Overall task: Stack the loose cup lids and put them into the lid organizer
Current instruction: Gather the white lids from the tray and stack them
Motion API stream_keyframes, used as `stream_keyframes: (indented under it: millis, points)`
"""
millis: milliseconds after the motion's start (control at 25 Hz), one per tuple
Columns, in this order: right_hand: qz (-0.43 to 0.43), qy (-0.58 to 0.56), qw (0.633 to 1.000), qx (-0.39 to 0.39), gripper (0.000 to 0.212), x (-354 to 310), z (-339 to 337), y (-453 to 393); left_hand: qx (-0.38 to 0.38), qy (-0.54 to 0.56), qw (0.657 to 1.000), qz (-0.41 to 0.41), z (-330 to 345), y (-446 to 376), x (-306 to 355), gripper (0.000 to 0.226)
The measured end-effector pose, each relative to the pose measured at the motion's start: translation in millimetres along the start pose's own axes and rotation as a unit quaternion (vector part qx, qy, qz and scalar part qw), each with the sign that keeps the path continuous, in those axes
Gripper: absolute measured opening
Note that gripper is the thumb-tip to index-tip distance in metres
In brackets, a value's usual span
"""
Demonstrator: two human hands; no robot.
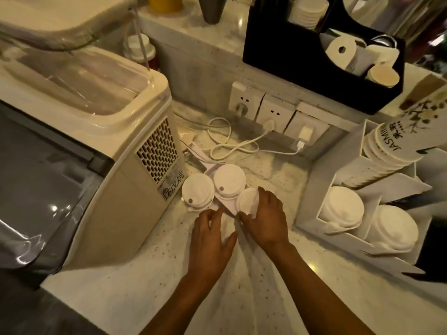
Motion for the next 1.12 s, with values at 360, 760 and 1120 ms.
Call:
stream_keyframes:
  millis: [360, 760, 1120]
  points:
    - [0.166, -0.371, 0.912, -0.051, 0.075, 12, -17, 81, -0.038, 0.216, 0.971, -0.092, -1, 55, 16, 0.059]
    - [0.173, -0.557, 0.796, -0.160, 0.057, 4, -7, 191, -0.033, 0.320, 0.946, -0.047, -26, 128, 44, 0.022]
    - [0.204, -0.549, 0.801, -0.122, 0.038, 27, 1, 223, -0.062, 0.324, 0.940, -0.088, -32, 140, 22, 0.033]
Point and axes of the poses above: each hand's wrist, its own y-axis away from the middle knuckle, its own z-axis out of the palm, x = y × z, the point moved 6 cm from there along -y, towards the middle knuckle, and after that the axes turned 13 degrees about y, right-handed, at the moved point
